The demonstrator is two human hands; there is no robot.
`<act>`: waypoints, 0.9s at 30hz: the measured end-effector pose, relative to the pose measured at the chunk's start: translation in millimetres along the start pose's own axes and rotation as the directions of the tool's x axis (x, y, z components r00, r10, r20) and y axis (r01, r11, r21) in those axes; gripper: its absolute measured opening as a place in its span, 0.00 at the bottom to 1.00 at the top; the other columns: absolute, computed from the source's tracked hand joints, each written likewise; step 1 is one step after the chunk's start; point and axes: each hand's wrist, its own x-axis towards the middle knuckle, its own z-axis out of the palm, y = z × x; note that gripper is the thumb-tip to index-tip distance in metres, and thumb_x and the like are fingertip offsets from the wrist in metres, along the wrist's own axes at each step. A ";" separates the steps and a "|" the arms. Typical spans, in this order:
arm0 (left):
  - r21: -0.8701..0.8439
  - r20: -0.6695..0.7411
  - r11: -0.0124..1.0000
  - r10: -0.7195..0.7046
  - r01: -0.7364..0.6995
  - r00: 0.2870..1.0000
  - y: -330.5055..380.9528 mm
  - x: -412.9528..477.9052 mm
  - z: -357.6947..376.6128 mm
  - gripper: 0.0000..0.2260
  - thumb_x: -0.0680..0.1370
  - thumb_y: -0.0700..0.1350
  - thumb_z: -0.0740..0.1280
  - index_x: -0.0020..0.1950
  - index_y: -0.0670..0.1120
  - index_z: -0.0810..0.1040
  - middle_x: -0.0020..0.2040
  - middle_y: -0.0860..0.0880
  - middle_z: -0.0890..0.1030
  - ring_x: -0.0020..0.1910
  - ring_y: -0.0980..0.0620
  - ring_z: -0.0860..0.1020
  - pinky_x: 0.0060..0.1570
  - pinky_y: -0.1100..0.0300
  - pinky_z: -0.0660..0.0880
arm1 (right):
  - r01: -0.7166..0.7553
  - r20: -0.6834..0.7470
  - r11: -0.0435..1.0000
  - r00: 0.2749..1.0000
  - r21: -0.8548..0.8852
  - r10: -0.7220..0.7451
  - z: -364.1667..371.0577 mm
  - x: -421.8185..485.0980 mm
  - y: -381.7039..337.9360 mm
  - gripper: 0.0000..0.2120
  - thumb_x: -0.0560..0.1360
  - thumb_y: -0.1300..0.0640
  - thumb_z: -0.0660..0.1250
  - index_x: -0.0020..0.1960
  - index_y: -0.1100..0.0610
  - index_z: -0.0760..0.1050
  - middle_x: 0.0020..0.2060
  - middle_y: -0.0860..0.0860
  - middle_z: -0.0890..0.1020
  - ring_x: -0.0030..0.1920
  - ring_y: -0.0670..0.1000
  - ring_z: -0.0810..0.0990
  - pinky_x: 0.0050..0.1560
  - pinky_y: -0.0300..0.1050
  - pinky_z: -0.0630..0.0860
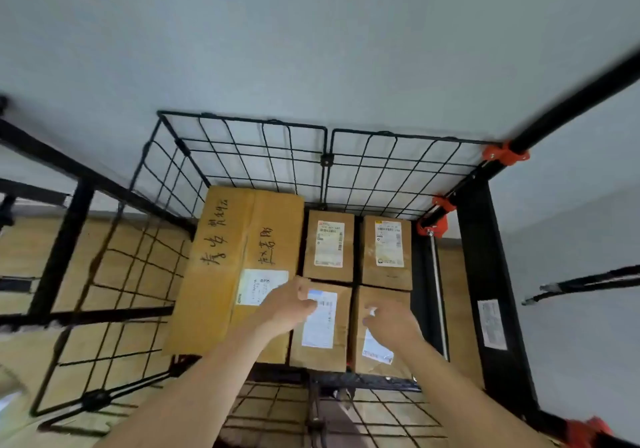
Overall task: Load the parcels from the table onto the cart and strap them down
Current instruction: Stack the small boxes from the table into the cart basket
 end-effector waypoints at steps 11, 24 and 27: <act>-0.211 -0.412 0.913 0.240 -0.348 0.879 -58.8 -200.0 -127.8 0.15 0.79 0.45 0.63 0.66 0.52 0.72 0.62 0.56 0.74 0.60 0.59 0.70 0.57 0.63 0.66 | 0.438 -0.297 0.893 0.870 0.104 -0.393 25.4 -178.4 -178.1 0.16 0.77 0.59 0.59 0.62 0.53 0.76 0.59 0.48 0.79 0.53 0.50 0.78 0.47 0.42 0.76; -0.189 -0.747 0.838 0.216 -0.512 0.629 -212.6 -381.2 -257.6 0.14 0.79 0.46 0.63 0.65 0.53 0.72 0.57 0.57 0.75 0.57 0.60 0.72 0.56 0.64 0.67 | 0.763 -0.317 0.645 0.624 0.049 -0.714 123.2 -329.0 -366.2 0.13 0.77 0.60 0.62 0.60 0.54 0.78 0.59 0.49 0.80 0.57 0.49 0.77 0.54 0.37 0.69; -0.198 -0.810 0.821 0.170 -0.535 0.561 -240.3 -409.1 -284.6 0.14 0.79 0.45 0.64 0.64 0.53 0.73 0.57 0.56 0.76 0.57 0.59 0.73 0.58 0.63 0.69 | 0.792 -0.298 0.608 0.596 0.062 -0.746 136.9 -360.0 -407.5 0.12 0.77 0.60 0.62 0.58 0.55 0.78 0.58 0.50 0.80 0.58 0.49 0.76 0.55 0.36 0.68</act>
